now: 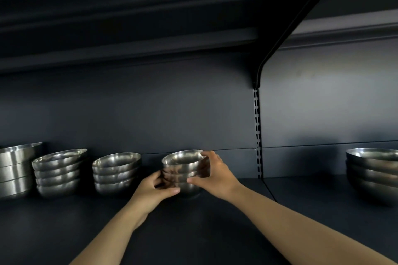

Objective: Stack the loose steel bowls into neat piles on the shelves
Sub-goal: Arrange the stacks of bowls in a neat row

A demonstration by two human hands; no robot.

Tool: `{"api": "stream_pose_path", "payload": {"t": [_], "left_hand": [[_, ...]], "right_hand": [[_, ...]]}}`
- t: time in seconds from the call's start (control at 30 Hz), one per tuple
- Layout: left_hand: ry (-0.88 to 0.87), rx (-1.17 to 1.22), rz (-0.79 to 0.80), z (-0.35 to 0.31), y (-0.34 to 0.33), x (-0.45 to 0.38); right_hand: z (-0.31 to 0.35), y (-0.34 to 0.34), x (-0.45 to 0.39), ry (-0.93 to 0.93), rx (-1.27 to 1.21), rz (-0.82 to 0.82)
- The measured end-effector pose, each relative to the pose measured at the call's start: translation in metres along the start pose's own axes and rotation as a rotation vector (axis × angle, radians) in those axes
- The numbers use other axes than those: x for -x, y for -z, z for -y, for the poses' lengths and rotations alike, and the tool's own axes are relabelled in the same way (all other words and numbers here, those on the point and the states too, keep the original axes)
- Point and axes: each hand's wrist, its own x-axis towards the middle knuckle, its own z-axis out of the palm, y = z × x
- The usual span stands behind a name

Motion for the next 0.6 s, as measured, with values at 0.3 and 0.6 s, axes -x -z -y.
{"api": "stream_pose_path", "payload": {"t": [0.3, 0.6], "left_hand": [[-0.028, -0.027, -0.020, 0.0032, -0.0011, -0.0025], [-0.003, -0.033, -0.056, 0.0041, 0.0026, -0.0027]], "right_hand": [[-0.0006, -0.0038, -0.0014, -0.005, 0.028, 0.001], [0.0009, -0.0083, -0.0019, 0.016, 0.025, 0.006]]}}
